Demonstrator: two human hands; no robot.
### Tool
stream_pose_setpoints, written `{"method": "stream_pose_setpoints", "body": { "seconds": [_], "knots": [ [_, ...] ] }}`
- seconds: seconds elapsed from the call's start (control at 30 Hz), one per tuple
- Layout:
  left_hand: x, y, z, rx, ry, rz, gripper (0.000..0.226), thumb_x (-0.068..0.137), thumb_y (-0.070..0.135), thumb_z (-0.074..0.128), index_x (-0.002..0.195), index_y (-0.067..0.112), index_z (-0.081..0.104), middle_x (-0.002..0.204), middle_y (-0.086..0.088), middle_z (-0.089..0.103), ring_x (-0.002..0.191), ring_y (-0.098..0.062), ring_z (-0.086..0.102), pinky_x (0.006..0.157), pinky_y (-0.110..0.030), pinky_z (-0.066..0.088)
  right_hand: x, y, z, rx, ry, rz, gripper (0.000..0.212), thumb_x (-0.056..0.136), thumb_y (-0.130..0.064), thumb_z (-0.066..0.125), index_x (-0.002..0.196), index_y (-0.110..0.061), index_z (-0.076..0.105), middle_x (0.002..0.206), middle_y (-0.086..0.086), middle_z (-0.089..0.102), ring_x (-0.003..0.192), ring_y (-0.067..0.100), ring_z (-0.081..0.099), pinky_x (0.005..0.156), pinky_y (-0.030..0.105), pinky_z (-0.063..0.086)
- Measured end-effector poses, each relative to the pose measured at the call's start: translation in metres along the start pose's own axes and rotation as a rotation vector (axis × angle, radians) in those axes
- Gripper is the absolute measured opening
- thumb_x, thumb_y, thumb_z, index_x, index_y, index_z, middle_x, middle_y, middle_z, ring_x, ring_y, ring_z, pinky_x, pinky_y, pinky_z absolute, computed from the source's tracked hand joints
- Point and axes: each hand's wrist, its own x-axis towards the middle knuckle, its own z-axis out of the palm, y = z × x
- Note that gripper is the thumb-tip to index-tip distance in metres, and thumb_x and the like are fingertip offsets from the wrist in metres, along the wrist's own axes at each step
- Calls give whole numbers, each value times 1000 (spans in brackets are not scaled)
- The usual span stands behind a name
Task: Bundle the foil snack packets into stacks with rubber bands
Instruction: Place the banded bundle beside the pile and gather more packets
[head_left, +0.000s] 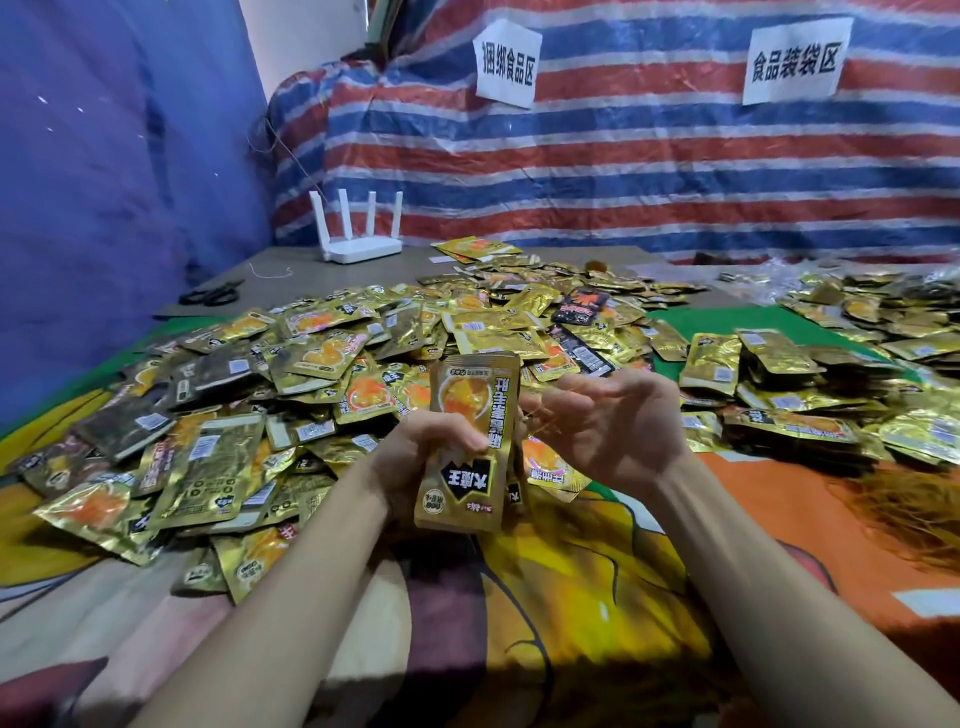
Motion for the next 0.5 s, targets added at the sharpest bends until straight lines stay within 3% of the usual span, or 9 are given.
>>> {"method": "stream_pose_setpoints", "body": {
  "seconds": [0.13,0.2,0.3,0.37,0.5],
  "knots": [
    [0,2,-2,-32,-19,96,47,56,27,82,102,17,77,96,-6,73,83,-25,70,78,-38,50,-2,1,4,20,17,0,11,65,-15,53,54,-13,54,55,6,48,68,28,55,101,39,44],
    [-1,4,-3,-11,-11,93,49,54,28,83,102,17,77,96,-6,71,83,-26,67,81,-38,44,-1,3,5,53,62,-64,27,75,-8,45,62,-9,69,62,4,57,59,20,56,86,35,54],
    [0,3,-2,22,64,18,67,42,20,87,104,3,71,93,-21,66,74,-33,66,71,-39,54,5,5,12,-40,102,-124,40,84,0,47,98,-15,82,93,6,76,50,9,56,52,23,55],
    [1,2,0,26,116,1,63,45,13,79,104,-3,66,89,-23,65,69,-33,67,65,-38,57,9,9,15,-164,136,-161,38,86,-1,57,108,-21,80,110,5,76,59,10,67,46,20,54],
    [-1,6,1,-16,200,11,22,61,7,64,79,2,77,76,-18,71,59,-28,70,52,-32,58,11,15,18,-217,187,-254,43,81,-11,74,123,-21,70,121,12,72,95,26,74,57,35,62]
  ]
}}
